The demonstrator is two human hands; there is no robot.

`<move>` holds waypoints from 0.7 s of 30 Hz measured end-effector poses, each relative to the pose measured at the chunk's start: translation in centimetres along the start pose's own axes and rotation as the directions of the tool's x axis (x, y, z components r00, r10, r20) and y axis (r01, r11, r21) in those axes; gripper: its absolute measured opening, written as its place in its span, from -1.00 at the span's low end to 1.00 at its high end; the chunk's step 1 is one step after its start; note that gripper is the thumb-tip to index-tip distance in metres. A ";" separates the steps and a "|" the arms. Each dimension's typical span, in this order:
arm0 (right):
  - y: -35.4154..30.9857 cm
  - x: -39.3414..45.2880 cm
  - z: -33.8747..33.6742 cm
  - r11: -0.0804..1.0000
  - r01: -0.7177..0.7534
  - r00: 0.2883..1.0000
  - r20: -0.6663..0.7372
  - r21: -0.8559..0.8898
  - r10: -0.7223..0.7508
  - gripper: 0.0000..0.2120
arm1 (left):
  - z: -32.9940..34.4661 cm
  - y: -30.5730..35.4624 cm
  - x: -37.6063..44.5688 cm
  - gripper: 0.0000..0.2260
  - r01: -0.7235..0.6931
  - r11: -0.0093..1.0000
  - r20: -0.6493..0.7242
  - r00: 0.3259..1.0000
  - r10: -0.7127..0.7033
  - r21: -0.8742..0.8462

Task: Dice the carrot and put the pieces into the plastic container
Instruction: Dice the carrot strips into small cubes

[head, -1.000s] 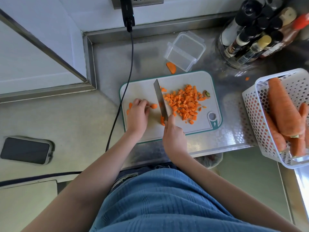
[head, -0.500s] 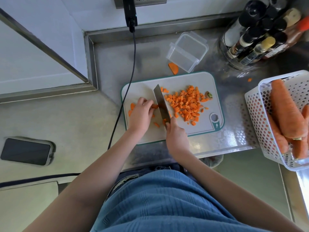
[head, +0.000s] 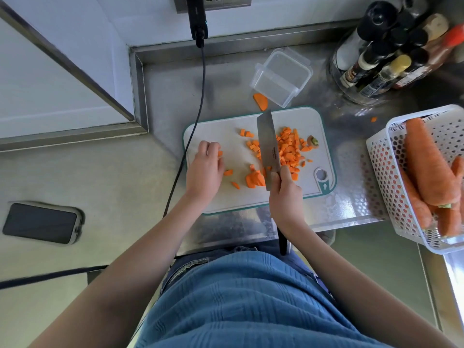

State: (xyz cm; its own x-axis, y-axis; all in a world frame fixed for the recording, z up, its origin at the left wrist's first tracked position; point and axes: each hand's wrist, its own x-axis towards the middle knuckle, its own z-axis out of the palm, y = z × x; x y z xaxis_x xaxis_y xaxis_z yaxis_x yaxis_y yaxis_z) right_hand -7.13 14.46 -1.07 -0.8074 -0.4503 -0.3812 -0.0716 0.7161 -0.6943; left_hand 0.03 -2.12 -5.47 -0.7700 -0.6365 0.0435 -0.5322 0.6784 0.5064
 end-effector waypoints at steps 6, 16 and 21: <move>-0.1 -0.1 0.1 1.000 -0.005 1.000 -0.010 -0.031 0.005 -0.81 | 1.0 3.5 -2.9 -0.87 0.018 0.973 0.135 0.991 0.014 -0.232; 1.1 -0.1 0.6 0.976 -0.001 0.998 0.054 -0.217 0.013 -0.78 | 1.6 5.0 -3.5 -0.79 0.478 0.773 0.271 0.877 -0.396 -0.417; 0.9 -0.5 1.0 0.985 -0.019 0.998 0.060 -0.169 0.029 -0.81 | 1.5 5.3 -3.9 -0.86 0.453 0.752 0.267 0.891 -0.366 -0.479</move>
State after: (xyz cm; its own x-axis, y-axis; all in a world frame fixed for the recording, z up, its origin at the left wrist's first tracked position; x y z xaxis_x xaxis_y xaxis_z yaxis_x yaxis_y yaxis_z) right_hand -6.20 14.79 -2.13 -0.7729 -0.4601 -0.4370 -0.1545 0.8044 -0.5736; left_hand -0.36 4.53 -4.27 -0.5854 -0.7178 -0.3769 -0.5802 0.0463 0.8131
